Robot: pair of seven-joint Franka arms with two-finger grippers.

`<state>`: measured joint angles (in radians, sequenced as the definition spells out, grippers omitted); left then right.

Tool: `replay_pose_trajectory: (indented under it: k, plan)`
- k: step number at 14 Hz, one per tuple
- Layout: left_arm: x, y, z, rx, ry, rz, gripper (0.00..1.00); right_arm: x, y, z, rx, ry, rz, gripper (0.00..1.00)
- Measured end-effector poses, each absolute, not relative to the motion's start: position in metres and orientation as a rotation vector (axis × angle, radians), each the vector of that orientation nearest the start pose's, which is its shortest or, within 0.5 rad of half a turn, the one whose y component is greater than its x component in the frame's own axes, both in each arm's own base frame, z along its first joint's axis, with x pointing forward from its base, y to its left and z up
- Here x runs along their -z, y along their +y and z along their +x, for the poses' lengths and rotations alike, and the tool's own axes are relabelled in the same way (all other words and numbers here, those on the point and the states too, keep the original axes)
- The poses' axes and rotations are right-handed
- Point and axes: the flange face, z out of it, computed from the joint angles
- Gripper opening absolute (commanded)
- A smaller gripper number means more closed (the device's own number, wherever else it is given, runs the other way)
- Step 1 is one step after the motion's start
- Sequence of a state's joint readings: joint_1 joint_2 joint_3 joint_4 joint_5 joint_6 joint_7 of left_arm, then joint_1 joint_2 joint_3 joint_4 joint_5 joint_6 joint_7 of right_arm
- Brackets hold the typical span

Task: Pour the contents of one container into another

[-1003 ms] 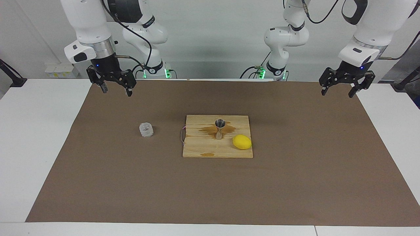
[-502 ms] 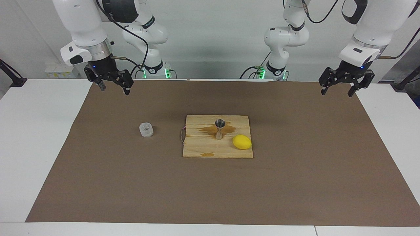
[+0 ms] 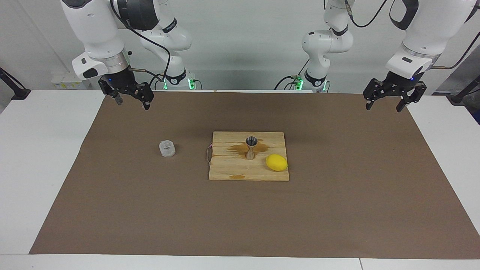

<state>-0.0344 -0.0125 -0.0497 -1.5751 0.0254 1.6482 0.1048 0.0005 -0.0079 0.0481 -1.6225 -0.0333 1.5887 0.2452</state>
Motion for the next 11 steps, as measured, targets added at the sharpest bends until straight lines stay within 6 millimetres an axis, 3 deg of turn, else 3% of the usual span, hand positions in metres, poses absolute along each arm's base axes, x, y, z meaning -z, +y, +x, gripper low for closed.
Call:
replay_pose_trajectory:
  k: [11]
  plan:
    - [-0.6363, -0.0494, 0.5566, 0.132, 0.308, -3.098, 1.00, -0.6050, 0.0250, 0.5501, -0.040, 0.181, -3.160, 1.00]
